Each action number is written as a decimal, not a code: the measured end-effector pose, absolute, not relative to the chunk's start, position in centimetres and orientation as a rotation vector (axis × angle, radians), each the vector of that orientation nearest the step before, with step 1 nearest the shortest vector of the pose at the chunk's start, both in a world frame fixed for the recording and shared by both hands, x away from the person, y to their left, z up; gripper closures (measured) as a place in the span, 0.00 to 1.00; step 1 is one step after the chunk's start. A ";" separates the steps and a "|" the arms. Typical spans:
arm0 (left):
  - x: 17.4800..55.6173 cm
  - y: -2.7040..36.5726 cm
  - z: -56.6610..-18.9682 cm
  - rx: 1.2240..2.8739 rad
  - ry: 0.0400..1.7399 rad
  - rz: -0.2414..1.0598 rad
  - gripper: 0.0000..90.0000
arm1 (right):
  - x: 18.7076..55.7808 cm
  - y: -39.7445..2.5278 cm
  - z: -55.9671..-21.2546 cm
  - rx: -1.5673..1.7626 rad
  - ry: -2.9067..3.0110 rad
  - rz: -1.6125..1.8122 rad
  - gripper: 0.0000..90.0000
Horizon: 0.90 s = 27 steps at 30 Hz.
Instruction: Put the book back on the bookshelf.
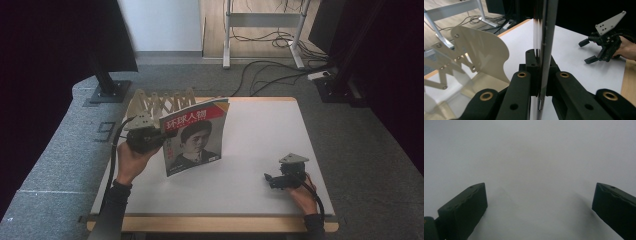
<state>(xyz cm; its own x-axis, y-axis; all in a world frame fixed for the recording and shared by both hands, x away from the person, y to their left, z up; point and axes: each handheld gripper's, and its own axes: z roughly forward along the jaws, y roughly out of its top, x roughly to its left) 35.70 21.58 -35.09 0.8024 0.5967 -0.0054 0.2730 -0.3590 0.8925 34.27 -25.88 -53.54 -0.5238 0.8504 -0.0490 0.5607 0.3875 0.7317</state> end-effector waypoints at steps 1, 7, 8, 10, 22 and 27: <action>35.6 21.8 -35.0 1.953 0.659 0.397 0.97 | 34.3 -25.9 -53.5 1.218 2.235 0.940 0.00; 35.0 23.5 -34.3 1.934 0.701 0.427 0.97 | 34.6 -26.1 -53.6 1.258 2.254 0.961 0.00; 34.8 23.9 -34.1 1.931 0.712 0.433 0.97 | 34.6 -26.1 -53.6 1.258 2.254 0.962 0.00; 34.6 24.5 -33.9 1.928 0.724 0.447 0.97 | 34.6 -26.1 -53.6 1.259 2.254 0.962 0.00; 34.6 27.0 -32.7 1.885 0.826 0.546 0.97 | 34.6 -26.1 -53.7 1.258 2.254 0.961 0.00; 35.8 26.1 -33.1 1.884 0.847 0.573 0.97 | 34.6 -26.1 -53.7 1.258 2.254 0.961 0.00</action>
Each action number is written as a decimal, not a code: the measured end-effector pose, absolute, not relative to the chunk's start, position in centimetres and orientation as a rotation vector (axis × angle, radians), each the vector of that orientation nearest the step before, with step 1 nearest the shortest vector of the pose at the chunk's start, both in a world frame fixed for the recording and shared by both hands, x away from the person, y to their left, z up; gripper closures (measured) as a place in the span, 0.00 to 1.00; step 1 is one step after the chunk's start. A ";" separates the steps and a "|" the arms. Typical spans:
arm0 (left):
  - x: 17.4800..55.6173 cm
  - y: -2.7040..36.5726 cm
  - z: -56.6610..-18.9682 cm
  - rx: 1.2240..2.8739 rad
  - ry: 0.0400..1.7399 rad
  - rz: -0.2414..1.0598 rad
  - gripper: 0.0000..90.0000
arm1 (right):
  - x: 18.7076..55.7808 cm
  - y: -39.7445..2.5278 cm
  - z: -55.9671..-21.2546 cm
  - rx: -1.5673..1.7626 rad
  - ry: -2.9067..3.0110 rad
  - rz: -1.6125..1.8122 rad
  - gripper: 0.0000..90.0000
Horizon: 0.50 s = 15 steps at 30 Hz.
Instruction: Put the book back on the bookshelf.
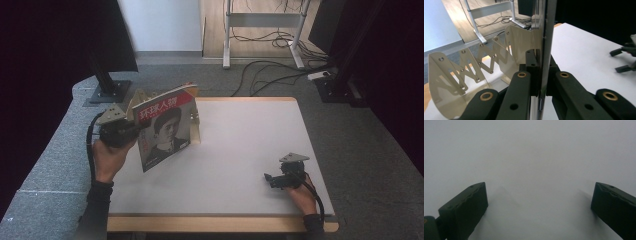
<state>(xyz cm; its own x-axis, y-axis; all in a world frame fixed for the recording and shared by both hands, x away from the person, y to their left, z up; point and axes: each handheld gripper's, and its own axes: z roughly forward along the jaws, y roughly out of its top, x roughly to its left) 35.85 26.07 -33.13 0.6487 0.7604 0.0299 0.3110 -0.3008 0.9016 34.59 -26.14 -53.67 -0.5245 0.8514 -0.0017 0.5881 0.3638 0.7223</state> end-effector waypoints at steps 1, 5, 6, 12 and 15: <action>36.1 25.9 -33.3 1.880 0.852 0.575 0.97 | 34.6 -26.1 -53.7 1.258 2.255 0.961 0.00; 37.4 25.1 -33.7 1.864 0.868 0.587 0.97 | 34.6 -26.1 -53.7 1.257 2.255 0.962 0.00; 37.8 24.9 -33.8 1.862 0.871 0.589 0.97 | 34.6 -26.2 -53.7 1.255 2.256 0.961 0.00; 39.3 23.9 -34.1 1.834 0.878 0.615 0.97 | 34.6 -26.2 -53.7 1.256 2.258 0.962 0.00; 39.9 23.9 -34.3 1.812 0.885 0.627 0.97 | 34.6 -26.1 -53.7 1.258 2.256 0.963 0.00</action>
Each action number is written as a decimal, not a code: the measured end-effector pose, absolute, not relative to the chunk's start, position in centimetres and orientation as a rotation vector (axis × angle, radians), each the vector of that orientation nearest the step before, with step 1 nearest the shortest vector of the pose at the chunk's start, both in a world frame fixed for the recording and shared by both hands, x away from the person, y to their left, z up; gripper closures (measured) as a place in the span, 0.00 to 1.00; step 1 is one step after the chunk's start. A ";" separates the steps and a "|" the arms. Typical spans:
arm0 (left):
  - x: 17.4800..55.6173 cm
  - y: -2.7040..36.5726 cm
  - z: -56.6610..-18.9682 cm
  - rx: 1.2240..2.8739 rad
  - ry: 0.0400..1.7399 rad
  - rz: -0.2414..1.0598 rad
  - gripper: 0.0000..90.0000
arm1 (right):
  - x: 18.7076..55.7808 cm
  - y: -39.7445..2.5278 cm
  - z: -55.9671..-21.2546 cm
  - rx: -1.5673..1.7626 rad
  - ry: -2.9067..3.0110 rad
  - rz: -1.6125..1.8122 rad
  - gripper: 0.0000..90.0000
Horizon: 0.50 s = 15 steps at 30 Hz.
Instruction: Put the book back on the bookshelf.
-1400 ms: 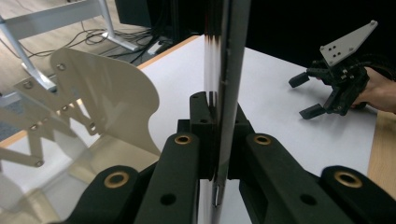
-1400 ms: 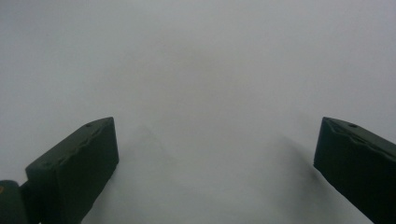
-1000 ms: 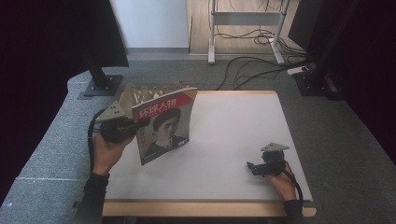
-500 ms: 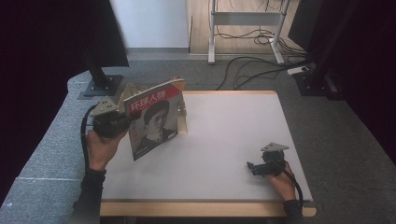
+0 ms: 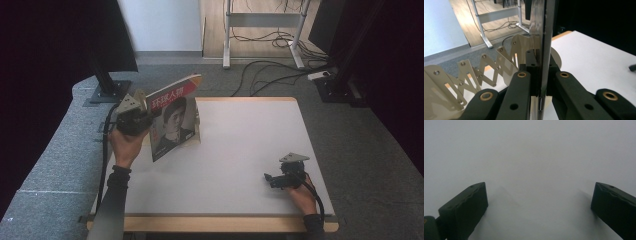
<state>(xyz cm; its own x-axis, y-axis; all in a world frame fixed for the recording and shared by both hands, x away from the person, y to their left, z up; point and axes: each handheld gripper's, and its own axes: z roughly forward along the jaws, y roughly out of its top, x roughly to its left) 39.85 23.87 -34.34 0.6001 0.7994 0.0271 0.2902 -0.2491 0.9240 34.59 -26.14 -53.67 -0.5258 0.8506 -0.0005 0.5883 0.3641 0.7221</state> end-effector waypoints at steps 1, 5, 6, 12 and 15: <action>40.0 23.9 -34.4 1.806 0.888 0.632 0.97 | 34.6 -26.1 -53.7 1.255 2.257 0.962 0.00; 40.6 23.6 -35.0 1.792 0.894 0.630 0.97 | 34.6 -26.1 -53.7 1.257 2.256 0.962 0.00; 40.6 23.5 -35.1 1.791 0.891 0.627 0.97 | 34.6 -26.1 -53.7 1.258 2.256 0.963 0.00; 40.3 22.8 -35.6 1.838 0.863 0.562 0.96 | 34.6 -26.1 -53.7 1.259 2.253 0.963 0.00; 40.0 22.4 -35.8 1.886 0.852 0.530 0.95 | 34.6 -26.1 -53.7 1.259 2.253 0.963 0.00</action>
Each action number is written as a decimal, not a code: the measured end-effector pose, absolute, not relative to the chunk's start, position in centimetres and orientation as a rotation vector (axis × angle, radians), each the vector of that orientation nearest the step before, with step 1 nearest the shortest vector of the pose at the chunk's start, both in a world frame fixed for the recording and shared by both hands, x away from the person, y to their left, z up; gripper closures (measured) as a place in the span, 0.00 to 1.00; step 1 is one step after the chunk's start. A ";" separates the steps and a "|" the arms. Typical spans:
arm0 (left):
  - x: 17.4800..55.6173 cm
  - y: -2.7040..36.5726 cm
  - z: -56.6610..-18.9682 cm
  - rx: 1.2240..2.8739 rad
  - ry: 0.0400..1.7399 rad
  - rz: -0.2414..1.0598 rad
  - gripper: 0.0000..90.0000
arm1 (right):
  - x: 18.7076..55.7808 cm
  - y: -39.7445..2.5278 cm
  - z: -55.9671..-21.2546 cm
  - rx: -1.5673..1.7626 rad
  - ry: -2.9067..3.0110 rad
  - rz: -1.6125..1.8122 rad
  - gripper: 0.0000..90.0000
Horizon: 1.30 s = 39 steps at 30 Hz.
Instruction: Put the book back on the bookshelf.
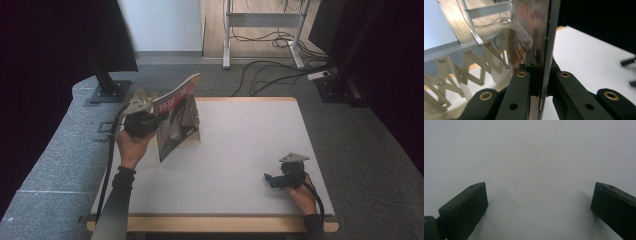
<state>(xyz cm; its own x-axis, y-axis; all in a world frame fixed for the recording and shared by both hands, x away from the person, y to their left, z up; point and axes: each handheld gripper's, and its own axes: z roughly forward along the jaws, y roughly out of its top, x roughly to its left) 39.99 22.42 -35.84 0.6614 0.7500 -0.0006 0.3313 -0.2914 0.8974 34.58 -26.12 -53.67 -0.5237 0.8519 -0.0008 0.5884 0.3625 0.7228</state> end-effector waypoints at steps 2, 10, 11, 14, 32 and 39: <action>39.8 22.2 -35.9 1.921 0.847 0.511 0.95 | 34.6 -26.1 -53.7 1.260 2.253 0.962 0.00; 39.6 22.4 -35.7 1.989 0.880 0.411 0.92 | 34.6 -26.1 -53.7 1.259 2.254 0.963 0.00; 39.6 22.5 -35.6 1.992 0.883 0.416 0.93 | 34.6 -26.1 -53.7 1.258 2.254 0.963 0.00; 39.5 22.6 -35.5 1.955 0.885 0.432 0.96 | 34.6 -26.1 -53.7 1.259 2.254 0.963 0.00; 40.7 20.5 -36.0 1.857 0.829 0.526 0.96 | 34.6 -26.1 -53.7 1.256 2.256 0.963 0.00; 40.3 18.9 -36.9 1.902 0.789 0.526 0.92 | 34.6 -26.1 -53.7 1.258 2.253 0.962 0.00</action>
